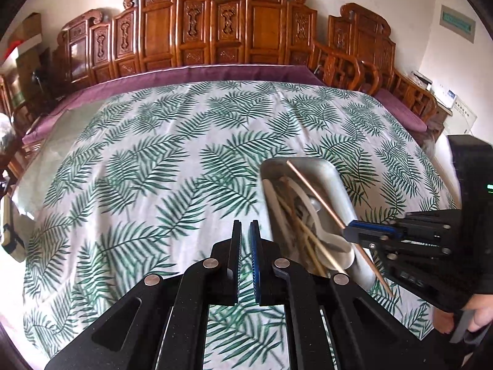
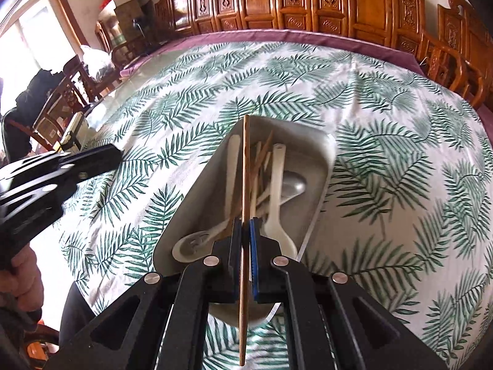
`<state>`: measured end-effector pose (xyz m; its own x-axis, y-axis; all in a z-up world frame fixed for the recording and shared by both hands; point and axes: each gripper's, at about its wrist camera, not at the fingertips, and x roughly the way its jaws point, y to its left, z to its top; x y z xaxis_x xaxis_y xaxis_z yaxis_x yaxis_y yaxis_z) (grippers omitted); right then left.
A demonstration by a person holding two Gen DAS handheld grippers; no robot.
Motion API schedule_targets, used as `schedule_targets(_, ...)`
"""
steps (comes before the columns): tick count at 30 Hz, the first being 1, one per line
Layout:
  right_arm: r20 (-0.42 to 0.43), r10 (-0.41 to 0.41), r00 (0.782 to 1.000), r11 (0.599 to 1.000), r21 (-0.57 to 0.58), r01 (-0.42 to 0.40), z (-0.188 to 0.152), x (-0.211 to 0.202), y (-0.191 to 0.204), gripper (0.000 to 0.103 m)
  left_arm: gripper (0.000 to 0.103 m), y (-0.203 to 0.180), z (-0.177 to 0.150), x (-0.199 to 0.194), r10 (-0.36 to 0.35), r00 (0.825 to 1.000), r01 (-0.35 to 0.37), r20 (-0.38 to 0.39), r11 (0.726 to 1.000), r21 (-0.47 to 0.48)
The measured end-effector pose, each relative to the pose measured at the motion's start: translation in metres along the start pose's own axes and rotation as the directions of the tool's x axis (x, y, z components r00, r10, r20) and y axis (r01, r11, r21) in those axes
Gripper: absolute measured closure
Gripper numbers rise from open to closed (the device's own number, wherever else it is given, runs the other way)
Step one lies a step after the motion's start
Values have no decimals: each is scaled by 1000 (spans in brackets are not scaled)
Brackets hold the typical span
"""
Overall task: Organize utensils
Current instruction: 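Lower the chopstick into the grey tray and open the left tool, then lower the chopstick into the grey tray and open the right tool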
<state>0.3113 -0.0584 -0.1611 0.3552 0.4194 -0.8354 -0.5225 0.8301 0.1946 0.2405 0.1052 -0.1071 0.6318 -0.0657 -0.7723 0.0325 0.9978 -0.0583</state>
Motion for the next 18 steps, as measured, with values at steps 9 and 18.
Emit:
schedule_targets(9, -50, -40, 998, 999, 1, 40, 10, 32, 3, 97, 98, 25, -6, -7, 14, 1000, -13, 11, 999, -37)
schedule_targets(18, -48, -46, 998, 999, -1, 46, 17, 39, 1, 97, 98, 29, -8, -13, 28, 999, -27, 18, 999, -34)
